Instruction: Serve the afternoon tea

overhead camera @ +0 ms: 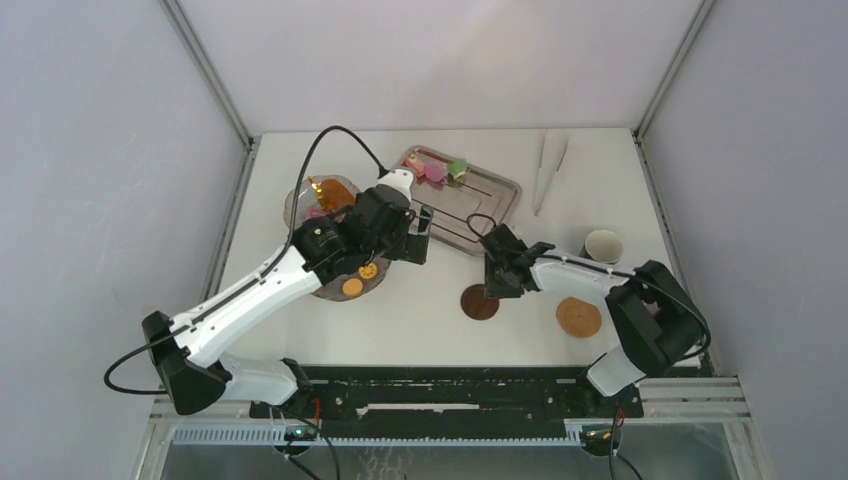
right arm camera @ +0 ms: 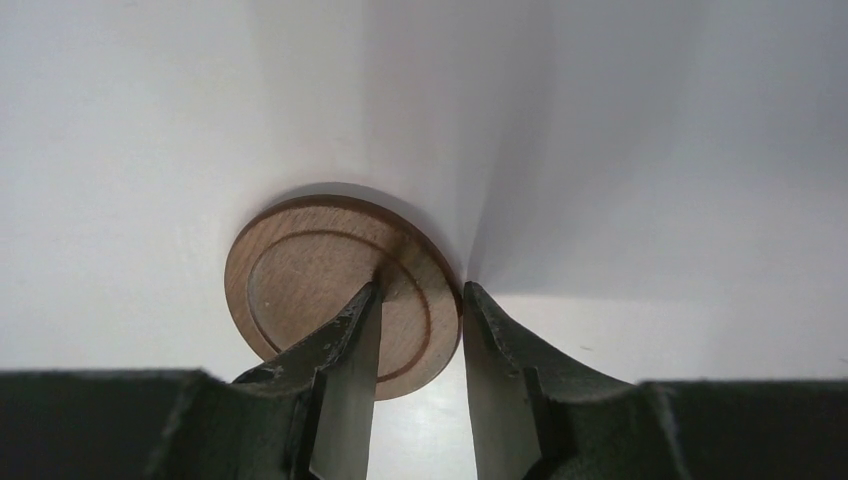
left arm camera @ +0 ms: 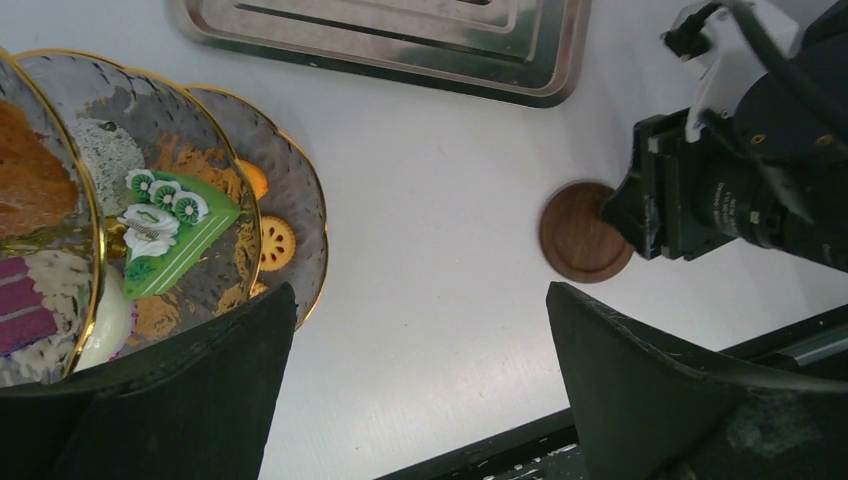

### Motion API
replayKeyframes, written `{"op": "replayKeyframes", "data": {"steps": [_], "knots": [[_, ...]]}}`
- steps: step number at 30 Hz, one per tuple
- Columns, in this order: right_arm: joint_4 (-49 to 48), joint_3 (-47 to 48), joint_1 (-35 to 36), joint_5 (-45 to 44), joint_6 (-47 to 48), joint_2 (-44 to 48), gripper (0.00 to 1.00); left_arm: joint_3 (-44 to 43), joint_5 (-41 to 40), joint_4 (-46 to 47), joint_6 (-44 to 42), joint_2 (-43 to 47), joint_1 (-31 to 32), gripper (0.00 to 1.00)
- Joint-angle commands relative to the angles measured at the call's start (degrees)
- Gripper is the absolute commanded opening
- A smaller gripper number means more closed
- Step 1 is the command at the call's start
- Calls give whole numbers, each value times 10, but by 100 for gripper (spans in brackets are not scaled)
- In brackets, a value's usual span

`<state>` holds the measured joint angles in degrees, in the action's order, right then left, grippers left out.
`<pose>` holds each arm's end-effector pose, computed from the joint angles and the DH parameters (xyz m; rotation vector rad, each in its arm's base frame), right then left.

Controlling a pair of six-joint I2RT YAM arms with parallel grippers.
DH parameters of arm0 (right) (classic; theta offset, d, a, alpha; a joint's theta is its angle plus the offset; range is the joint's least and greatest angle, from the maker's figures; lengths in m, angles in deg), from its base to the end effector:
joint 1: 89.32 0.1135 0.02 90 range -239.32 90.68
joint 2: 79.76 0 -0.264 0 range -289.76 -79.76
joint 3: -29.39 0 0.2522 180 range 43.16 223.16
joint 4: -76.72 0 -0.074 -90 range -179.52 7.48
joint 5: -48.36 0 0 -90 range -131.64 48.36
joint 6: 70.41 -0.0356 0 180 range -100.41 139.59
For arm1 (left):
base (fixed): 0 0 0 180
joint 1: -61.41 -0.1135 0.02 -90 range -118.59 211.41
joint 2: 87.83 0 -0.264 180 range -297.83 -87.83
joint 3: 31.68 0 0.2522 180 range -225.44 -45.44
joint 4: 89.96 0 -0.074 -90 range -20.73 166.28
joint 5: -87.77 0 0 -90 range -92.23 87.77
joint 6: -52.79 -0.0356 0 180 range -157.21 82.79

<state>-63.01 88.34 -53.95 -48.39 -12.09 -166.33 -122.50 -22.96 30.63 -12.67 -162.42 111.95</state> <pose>0.2216 0.1522 0.1588 -0.0569 2.7509 0.1616 0.1815 -0.2006 0.3651 0.3359 2.2548 -0.2699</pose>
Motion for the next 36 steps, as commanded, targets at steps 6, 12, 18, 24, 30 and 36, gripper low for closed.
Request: {"op": "replayKeyframes", "data": {"steps": [6, 12, 18, 24, 30, 36], "knots": [[-22, 108, 81, 27, -64, -88, 42, 29, -20, 8, 15, 45, -17, 100], [-6, 116, 80, 13, -66, -25, 50, 38, -32, 8, 14, 58, -26, 100], [51, 67, 35, -93, -94, 130, 65, 25, -38, 14, -13, 91, -47, 100], [184, -26, -20, -185, -207, 229, 63, 25, -22, 25, -13, 92, -57, 100], [244, -88, -41, -238, -320, 265, 64, 21, -25, 20, -35, 78, -69, 100], [212, -109, -86, -233, -323, 261, 67, 16, -16, 27, -33, 75, -75, 100]]}}
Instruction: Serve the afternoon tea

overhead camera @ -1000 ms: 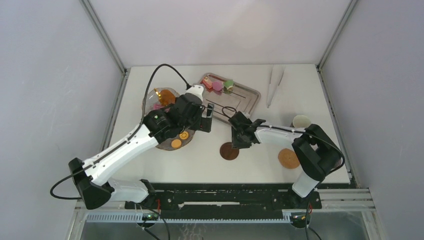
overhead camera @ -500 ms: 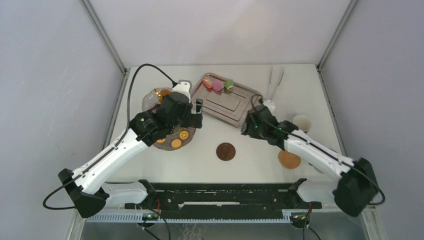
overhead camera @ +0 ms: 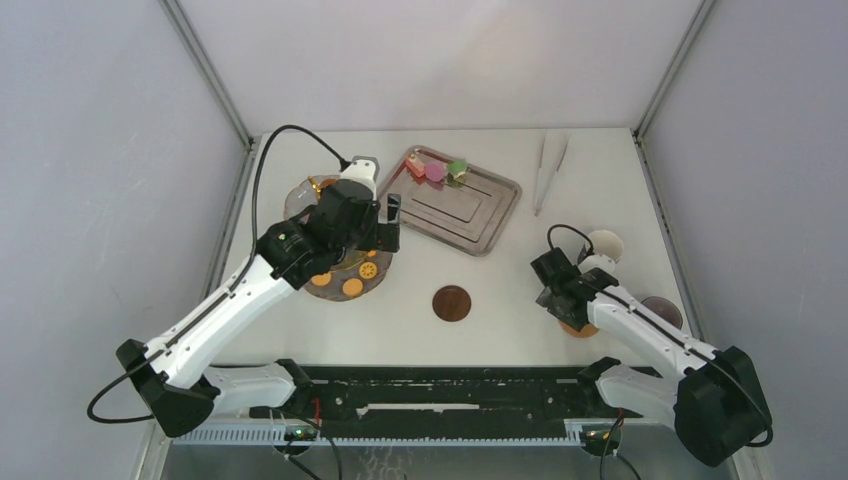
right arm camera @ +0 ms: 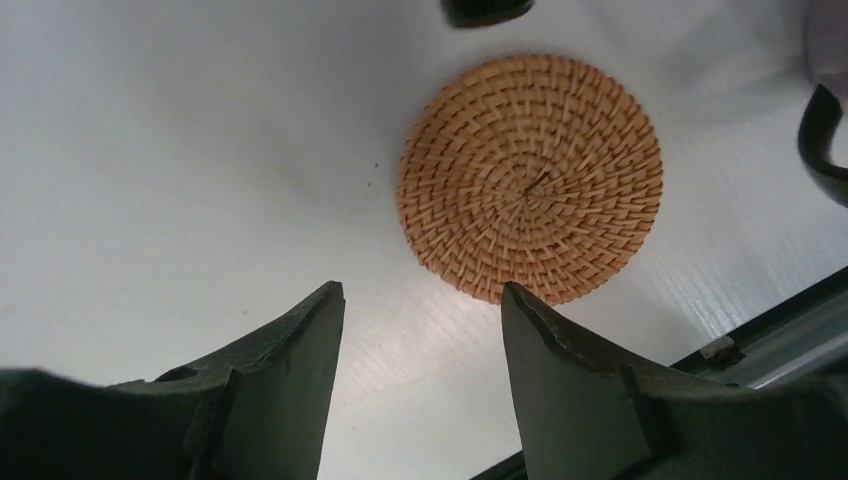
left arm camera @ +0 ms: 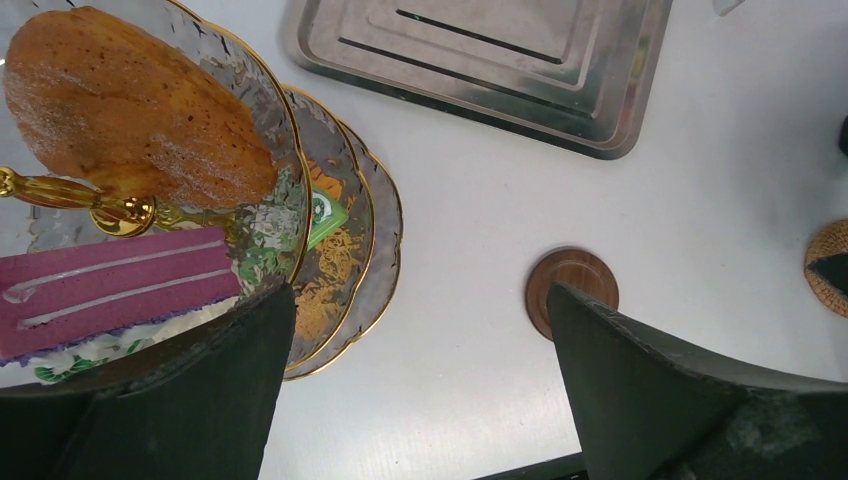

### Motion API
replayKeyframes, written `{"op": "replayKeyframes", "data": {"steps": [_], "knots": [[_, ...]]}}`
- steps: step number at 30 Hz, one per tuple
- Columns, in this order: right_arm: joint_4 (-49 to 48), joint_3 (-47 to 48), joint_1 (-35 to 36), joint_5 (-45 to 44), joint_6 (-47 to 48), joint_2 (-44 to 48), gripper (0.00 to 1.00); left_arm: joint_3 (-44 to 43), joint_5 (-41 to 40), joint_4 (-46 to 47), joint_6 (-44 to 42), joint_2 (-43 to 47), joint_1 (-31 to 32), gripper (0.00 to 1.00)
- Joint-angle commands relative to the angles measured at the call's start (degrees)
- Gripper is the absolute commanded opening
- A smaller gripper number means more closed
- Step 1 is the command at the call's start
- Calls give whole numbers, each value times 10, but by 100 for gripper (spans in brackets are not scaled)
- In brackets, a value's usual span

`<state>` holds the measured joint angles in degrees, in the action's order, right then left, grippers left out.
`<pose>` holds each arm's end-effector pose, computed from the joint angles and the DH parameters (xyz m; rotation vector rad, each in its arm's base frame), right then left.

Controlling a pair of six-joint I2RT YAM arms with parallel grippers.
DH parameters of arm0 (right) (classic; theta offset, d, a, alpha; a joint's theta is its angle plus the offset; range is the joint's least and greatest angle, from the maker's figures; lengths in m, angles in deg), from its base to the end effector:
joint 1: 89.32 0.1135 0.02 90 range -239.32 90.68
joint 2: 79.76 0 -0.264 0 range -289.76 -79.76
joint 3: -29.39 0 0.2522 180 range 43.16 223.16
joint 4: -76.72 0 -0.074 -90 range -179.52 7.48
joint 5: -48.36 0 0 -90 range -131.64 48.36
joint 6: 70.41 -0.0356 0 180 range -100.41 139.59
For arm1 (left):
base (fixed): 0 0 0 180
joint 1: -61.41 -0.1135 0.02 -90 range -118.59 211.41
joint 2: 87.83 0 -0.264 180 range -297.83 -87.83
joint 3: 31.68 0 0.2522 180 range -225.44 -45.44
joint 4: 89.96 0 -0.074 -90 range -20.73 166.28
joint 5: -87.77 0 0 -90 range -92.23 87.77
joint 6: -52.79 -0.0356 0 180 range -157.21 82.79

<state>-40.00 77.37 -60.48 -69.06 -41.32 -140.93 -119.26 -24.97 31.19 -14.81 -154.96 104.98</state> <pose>0.1506 0.0642 0.1846 0.7998 2.5072 -0.2346 0.1815 -0.1537 0.3785 0.1920 2.1798 -0.2058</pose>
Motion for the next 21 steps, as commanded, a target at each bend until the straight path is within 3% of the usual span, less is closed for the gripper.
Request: {"op": "replayKeyframes", "data": {"steps": [1, 10, 17, 21], "knots": [[-23, 0, -27, -27, -26, 4, 67, -17, 5, 21, -11, -1, -5, 100], [-137, -46, -113, 107, 59, -23, 67, -18, 4, 19, -20, -12, -10, 100], [-180, -49, -78, 189, 79, -35, 66, -23, 6, 18, -20, -18, -17, 100], [-223, -43, -23, 226, 72, -55, 65, -25, 5, 16, -22, -19, -21, 100]]}}
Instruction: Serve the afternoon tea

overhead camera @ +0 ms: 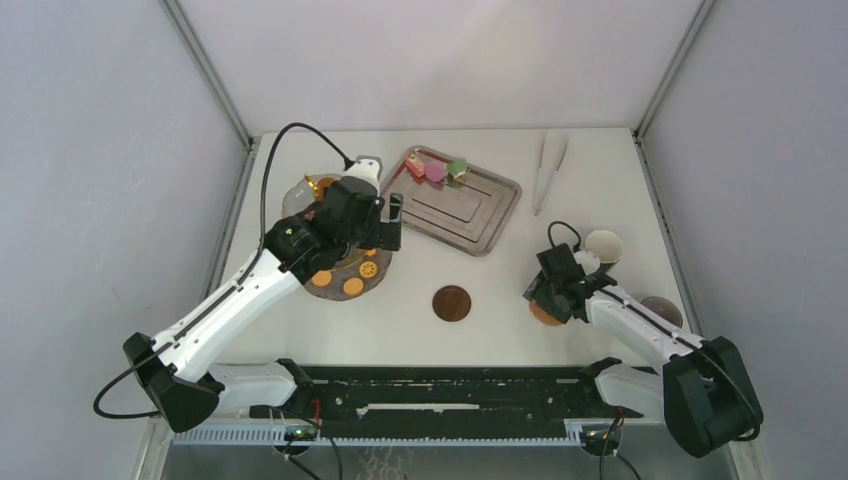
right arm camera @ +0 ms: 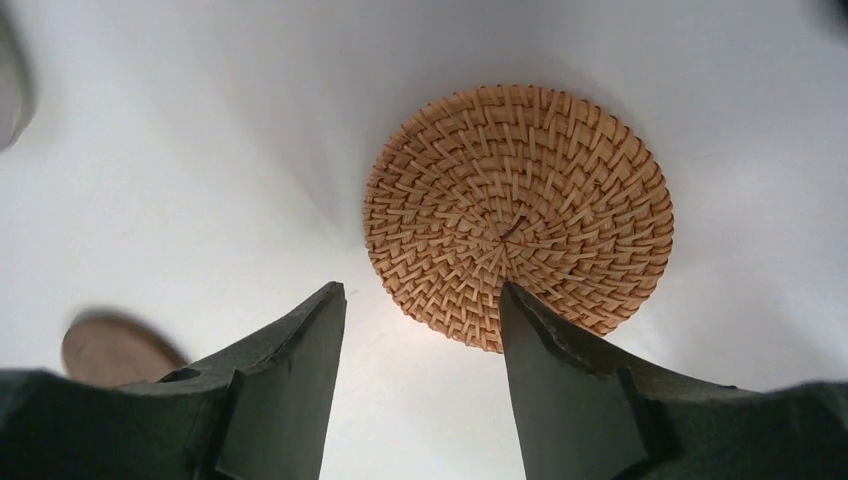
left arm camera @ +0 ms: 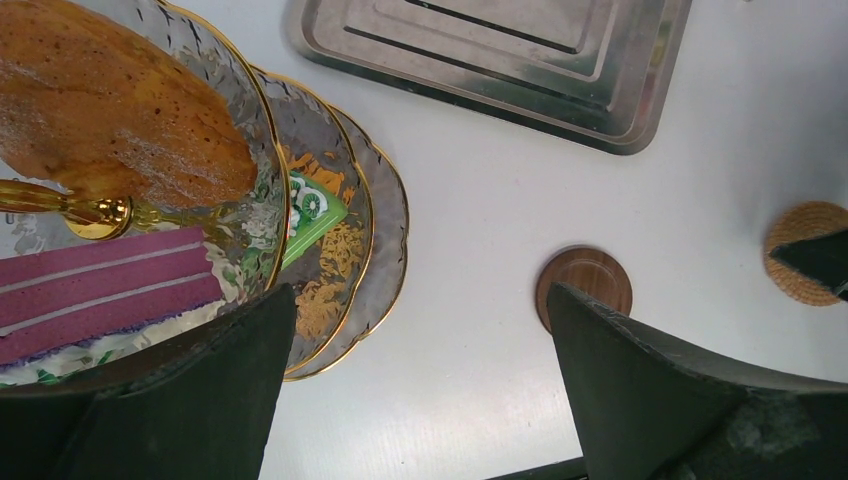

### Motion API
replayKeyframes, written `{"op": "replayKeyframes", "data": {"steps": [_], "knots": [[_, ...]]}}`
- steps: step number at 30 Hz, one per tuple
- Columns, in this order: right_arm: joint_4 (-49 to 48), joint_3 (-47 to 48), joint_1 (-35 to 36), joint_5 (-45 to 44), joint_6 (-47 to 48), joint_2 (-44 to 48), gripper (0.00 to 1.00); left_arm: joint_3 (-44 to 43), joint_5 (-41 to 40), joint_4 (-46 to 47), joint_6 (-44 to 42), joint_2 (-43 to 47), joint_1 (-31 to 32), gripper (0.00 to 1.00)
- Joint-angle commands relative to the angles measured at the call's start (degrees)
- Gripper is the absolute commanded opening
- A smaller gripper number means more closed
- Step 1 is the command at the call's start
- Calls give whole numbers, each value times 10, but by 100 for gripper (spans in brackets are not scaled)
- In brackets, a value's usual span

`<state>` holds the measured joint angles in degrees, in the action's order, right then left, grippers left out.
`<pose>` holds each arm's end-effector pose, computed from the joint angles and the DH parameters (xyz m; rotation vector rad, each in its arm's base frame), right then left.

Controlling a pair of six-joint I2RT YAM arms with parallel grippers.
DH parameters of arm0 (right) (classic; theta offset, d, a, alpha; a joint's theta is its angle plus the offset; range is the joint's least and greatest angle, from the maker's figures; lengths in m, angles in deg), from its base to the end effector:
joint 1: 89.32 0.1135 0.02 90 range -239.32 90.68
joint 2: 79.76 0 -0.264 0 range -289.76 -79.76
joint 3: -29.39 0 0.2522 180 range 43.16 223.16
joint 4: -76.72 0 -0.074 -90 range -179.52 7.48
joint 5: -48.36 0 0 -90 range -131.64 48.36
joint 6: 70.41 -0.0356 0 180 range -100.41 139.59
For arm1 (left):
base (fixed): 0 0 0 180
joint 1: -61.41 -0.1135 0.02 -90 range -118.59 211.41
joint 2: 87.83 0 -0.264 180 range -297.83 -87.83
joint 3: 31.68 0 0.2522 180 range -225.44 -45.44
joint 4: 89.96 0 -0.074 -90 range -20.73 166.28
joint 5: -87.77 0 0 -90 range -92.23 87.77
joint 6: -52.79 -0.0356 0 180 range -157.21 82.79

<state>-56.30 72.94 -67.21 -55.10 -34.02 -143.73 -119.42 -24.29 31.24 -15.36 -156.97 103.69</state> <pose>0.1720 0.0609 0.1624 0.7905 2.5694 0.0792 0.1916 -0.1561 0.3716 0.1950 2.2093 -0.1794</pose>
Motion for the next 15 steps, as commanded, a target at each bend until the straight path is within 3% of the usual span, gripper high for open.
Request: {"op": "replayKeyframes", "data": {"steps": [1, 8, 15], "knots": [[-63, 8, 57, 92, -7, -39, 65, -24, -3, 15, -16, 2, -9, 100], [-106, 44, 142, 101, -33, -133, 64, -20, -9, 10, -15, 10, -15, 100], [-102, 69, 150, 81, -39, -157, 64, -14, -13, 6, -14, 19, -17, 100]]}}
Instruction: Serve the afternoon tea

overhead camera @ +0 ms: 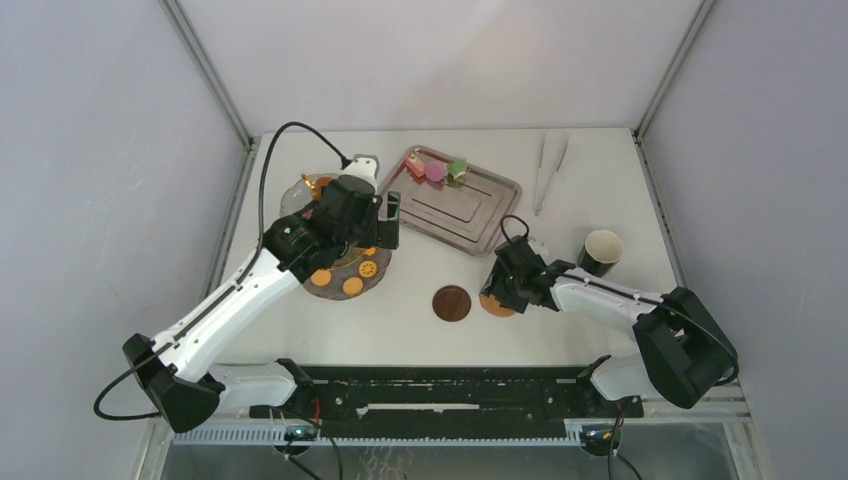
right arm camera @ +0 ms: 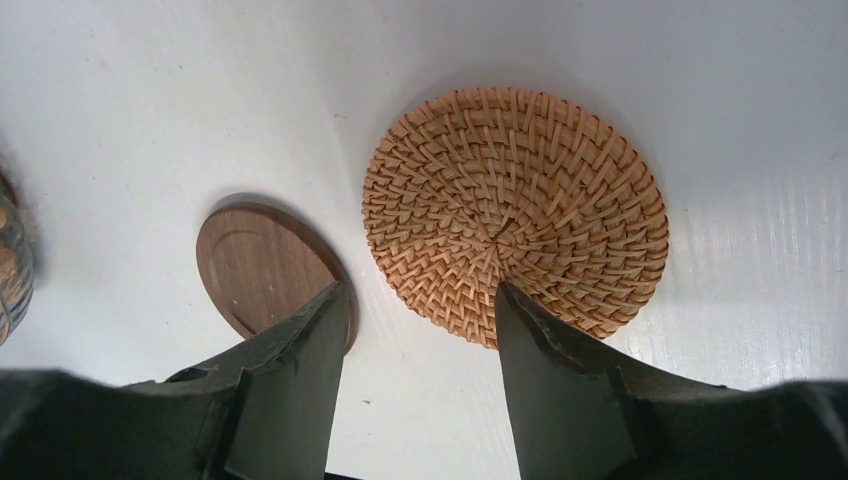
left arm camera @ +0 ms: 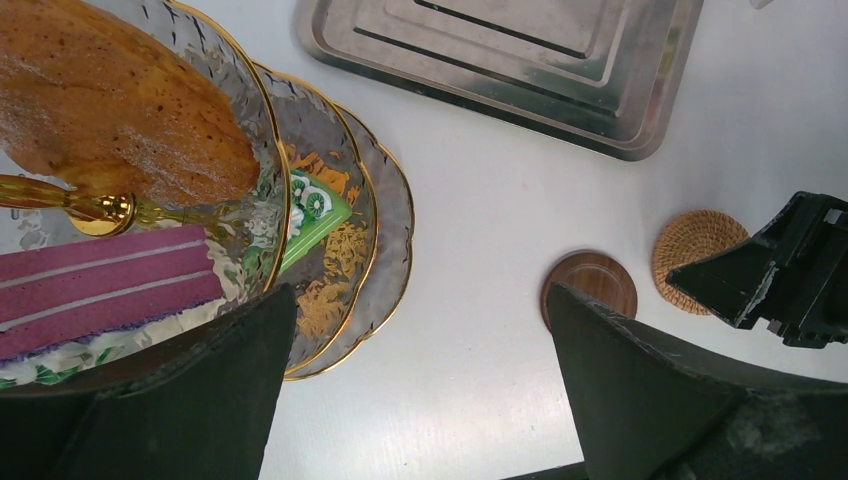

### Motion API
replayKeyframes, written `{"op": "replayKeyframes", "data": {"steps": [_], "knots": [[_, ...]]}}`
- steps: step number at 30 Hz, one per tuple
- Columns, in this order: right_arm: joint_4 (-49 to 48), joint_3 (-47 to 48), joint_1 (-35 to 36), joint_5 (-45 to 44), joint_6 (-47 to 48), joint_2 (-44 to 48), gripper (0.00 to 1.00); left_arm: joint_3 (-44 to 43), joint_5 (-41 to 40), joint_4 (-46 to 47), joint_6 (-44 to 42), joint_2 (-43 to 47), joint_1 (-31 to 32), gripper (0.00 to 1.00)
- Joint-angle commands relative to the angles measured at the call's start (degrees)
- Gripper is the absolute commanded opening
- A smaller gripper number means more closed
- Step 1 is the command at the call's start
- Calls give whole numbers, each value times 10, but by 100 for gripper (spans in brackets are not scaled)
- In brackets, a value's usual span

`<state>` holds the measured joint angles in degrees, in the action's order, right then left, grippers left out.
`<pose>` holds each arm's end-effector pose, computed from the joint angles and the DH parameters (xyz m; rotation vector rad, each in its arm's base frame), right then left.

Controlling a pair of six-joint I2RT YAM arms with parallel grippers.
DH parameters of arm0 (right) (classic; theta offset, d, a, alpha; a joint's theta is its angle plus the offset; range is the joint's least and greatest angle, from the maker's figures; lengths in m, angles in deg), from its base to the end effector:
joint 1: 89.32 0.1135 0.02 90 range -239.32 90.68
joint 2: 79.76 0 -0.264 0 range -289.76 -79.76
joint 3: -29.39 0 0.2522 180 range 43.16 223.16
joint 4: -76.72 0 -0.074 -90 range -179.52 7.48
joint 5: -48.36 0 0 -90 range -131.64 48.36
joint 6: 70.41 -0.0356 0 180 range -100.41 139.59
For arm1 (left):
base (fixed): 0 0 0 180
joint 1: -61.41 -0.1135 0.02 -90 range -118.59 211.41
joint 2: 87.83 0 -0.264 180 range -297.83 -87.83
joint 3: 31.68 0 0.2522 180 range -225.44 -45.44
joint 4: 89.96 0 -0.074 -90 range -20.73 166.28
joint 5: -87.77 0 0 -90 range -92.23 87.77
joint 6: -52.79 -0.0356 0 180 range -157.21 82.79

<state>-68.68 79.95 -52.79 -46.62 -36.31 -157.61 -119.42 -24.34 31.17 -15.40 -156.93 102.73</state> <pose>0.1948 0.1405 0.1594 0.4853 2.6680 0.4085 0.1940 -0.1527 0.3716 0.1769 2.2104 -0.1686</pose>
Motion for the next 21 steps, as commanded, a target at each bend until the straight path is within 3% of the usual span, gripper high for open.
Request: {"op": "replayKeyframes", "data": {"steps": [1, 13, 17, 21], "knots": [[27, 2, 7, -9, -15, -11, 64, -11, -13, 7, -13, 21, -8, 100], [177, 82, -11, -146, 53, 212, 70, -5, -8, 13, -8, 28, -11, 100], [164, 89, -5, -121, 111, 207, 68, -8, -1, 17, -10, 20, -12, 100], [169, 109, 14, -124, 98, 171, 68, -12, -6, 13, -9, 17, -12, 100]]}}
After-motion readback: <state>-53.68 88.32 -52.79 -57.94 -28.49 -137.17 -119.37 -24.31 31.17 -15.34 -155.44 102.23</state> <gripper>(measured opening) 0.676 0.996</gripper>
